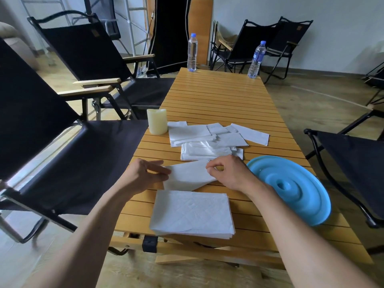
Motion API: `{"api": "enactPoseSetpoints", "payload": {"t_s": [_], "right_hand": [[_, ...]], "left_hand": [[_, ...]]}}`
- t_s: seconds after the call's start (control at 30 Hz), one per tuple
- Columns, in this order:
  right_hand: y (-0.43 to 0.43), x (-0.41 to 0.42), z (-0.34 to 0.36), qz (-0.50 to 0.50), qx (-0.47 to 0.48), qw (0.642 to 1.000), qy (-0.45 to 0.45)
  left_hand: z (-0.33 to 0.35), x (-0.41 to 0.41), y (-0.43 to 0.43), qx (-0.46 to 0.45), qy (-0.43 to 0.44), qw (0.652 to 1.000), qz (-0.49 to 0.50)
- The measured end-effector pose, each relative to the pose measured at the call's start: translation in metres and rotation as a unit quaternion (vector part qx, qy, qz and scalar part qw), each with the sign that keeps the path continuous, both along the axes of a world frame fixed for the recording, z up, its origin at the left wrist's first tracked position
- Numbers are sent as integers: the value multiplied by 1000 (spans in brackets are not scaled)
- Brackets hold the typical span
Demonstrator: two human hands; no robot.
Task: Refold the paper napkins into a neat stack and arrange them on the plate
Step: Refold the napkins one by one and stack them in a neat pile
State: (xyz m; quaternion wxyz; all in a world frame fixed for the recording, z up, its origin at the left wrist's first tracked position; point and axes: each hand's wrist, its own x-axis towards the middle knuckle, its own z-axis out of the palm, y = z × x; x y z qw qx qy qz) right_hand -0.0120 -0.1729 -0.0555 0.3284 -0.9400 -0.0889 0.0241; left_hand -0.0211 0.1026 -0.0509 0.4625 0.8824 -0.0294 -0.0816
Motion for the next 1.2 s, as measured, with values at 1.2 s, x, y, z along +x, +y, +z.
{"api": "enactPoseSetpoints", "payload": {"t_s": [1.2], "right_hand": [[18,-3,32,-36,133,975,-177]], "left_hand": [[35,5,-14,-226,-45,973,5]]}}
